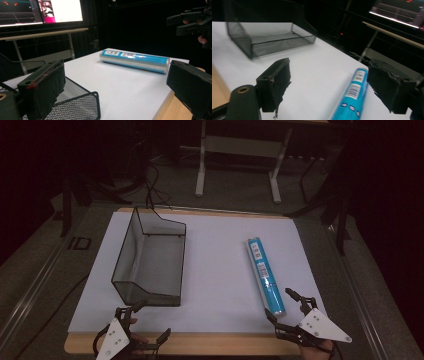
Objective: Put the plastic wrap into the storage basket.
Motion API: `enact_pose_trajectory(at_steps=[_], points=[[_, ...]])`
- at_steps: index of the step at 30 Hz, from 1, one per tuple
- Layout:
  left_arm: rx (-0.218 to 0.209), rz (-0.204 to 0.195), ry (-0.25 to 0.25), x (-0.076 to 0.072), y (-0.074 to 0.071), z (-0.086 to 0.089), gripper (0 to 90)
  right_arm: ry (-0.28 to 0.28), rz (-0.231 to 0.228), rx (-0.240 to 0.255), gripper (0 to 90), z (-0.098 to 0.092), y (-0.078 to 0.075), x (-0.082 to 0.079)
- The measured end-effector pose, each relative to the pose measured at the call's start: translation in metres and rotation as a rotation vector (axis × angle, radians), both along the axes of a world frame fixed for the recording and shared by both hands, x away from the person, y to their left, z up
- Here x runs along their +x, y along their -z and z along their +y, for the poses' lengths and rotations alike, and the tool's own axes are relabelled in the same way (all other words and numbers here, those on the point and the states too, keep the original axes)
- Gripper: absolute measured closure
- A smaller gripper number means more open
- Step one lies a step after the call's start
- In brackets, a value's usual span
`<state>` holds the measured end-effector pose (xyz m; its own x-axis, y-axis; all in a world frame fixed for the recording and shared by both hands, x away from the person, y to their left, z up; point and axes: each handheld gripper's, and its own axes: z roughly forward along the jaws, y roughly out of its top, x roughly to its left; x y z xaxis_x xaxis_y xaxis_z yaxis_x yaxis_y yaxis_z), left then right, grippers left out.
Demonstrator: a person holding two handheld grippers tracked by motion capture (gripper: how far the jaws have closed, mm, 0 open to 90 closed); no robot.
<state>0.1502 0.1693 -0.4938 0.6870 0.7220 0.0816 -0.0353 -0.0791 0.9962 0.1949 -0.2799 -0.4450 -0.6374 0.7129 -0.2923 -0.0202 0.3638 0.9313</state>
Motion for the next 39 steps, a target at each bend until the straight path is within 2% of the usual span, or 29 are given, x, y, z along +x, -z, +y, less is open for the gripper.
enact_pose_trajectory(at_steps=[1,3,4,5,6,7,9,13,15,16,20,23,28,29,33,34,36,39], points=[[0.001,-0.003,0.002,-0.001,0.0,-0.001,2.6,-0.045,0.014,-0.017,14.9,0.003,0.0,0.0],[0.007,-0.009,0.0,-0.001,-0.001,-0.002,2.7,-0.052,0.018,-0.025,14.9,0.004,0.0,0.0],[0.035,-0.015,-0.018,-0.002,-0.001,-0.004,2.8,-0.077,0.047,-0.043,15.1,0.006,0.0,-0.001],[0.053,-0.019,-0.023,-0.001,0.0,-0.005,2.8,-0.079,0.05,-0.048,15.7,0.008,-0.001,-0.001],[0.053,-0.019,-0.023,-0.001,0.0,-0.005,2.8,-0.079,0.05,-0.048,15.7,0.008,-0.001,-0.001],[0.058,-0.02,-0.011,0.0,-0.001,-0.006,2.8,-0.108,0.066,-0.046,15.3,0.01,-0.004,-0.001],[0.033,-0.008,0.007,0.001,-0.001,-0.006,2.8,-0.106,0.057,-0.064,12.9,0.013,-0.005,-0.002],[0.018,-0.002,0.014,0.001,0.0,-0.006,2.8,-0.085,0.037,-0.068,11.2,0.016,-0.008,-0.001],[0.024,-0.002,0.014,0.001,0.0,-0.006,2.8,-0.082,0.074,-0.03,10.8,0.017,-0.009,0.003],[0.023,-0.004,0.011,0.001,0.0,-0.005,2.8,-0.082,0.077,-0.022,10.8,0.018,-0.01,0.004],[0.016,0.002,0.01,0.002,0.0,-0.006,2.8,-0.07,0.048,-0.06,10.9,0.022,-0.014,0.007],[0.011,0.007,0.021,0.002,0.0,-0.007,2.8,-0.071,0.031,-0.063,11.3,0.023,-0.021,0.011],[0.007,0.006,0.024,0.001,0.001,-0.007,2.8,-0.032,0.04,-0.065,13.5,0.022,-0.035,0.019],[0.008,0.009,0.022,0.001,0.001,-0.007,2.8,-0.027,0.05,-0.056,13.5,0.022,-0.043,0.024],[0.011,0.009,0.022,0.002,0.001,-0.007,2.8,0.008,0.059,-0.081,12.5,0.023,-0.054,0.038],[0.012,0.01,0.023,0.002,0.001,-0.007,2.8,0.01,0.064,-0.077,12.3,0.023,-0.057,0.042],[0.011,0.013,0.016,0.002,0.001,-0.006,2.8,0.056,0.063,-0.085,12.3,0.023,-0.06,0.049],[0.01,0.017,0.016,0.003,0.002,-0.006,2.8,0.074,0.082,-0.069,12.1,0.023,-0.062,0.057]])
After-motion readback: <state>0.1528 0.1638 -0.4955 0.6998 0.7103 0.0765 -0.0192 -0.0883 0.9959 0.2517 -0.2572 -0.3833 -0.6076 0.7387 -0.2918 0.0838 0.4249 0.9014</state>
